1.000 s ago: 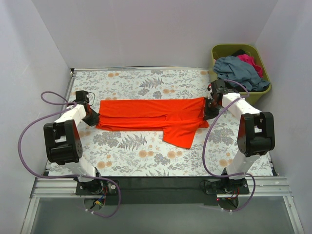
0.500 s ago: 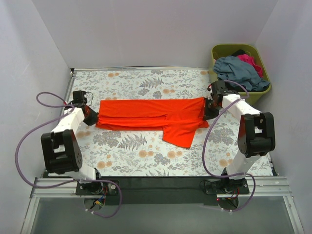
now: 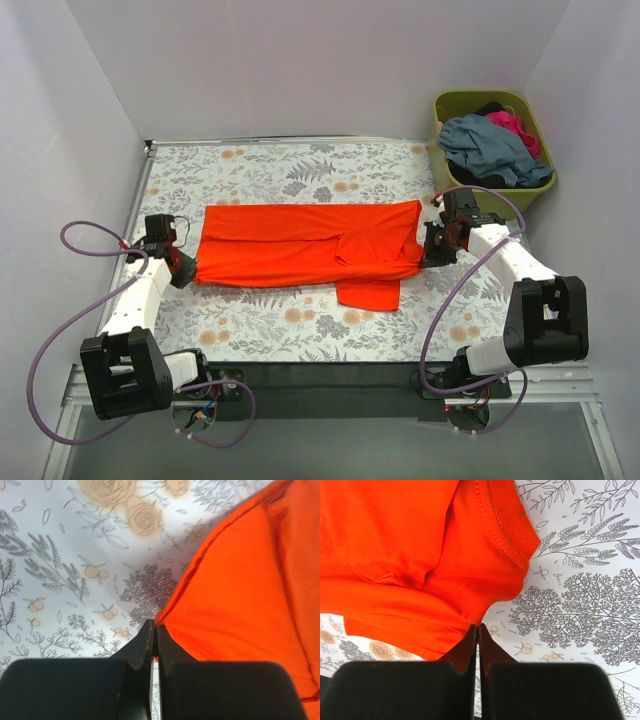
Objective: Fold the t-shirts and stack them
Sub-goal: Fold the tshirt
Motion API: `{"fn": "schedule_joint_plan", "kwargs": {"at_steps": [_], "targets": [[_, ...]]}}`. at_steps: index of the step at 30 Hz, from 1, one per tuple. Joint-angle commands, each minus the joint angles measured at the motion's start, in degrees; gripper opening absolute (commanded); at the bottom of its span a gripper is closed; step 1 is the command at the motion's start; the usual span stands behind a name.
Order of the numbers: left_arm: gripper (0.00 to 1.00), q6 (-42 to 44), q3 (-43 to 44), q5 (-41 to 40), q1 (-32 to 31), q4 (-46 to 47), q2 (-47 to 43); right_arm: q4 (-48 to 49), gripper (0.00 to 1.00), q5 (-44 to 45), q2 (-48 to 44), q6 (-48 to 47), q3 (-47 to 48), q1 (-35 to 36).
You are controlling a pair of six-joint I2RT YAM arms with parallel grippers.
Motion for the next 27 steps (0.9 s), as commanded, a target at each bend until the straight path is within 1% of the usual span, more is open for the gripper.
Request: {"fn": "schedule_joint_plan", "kwargs": {"at_steps": [1, 4, 8, 12, 18, 22, 27], "targets": [[0.0, -1.5, -2.3, -1.4, 0.7, -2.0, -2.1, 0.2, 0.02, -1.3, -2.0, 0.3, -0.8, -0.4], [0.0, -1.6, -3.3, -1.6, 0.6, -1.0, -2.5, 0.2, 0.02, -1.6, -1.6, 0.1, 0.2, -0.4], [0.0, -0.4, -1.5, -3.6, 0.6, -0.1, -0.1, 0.1, 0.02, -1.6, 0.4, 0.0, 2.6, -0.4], [0.0, 1.5, 0.7, -2.7, 0.7, 2.1, 3.8, 0.0, 0.02, -1.5, 3.8, -0.3, 5.8, -0.3], [0.0, 4.1, 4.6, 0.3, 0.6, 4.3, 12.3, -0.6, 0.02, -1.0, 8.0, -0.8, 11.4, -0.4], [0.0, 5.3, 8.0, 1.4, 0.6, 4.9, 15.1, -1.1, 0.02, -0.1, 10.4, -1.4, 14.0, -0.4], [0.0, 6.2, 11.5, 0.7, 0.7, 5.0, 18.5, -1.4, 0.02, 1.1, 12.2, -1.7, 15.3, -0.5]]}}
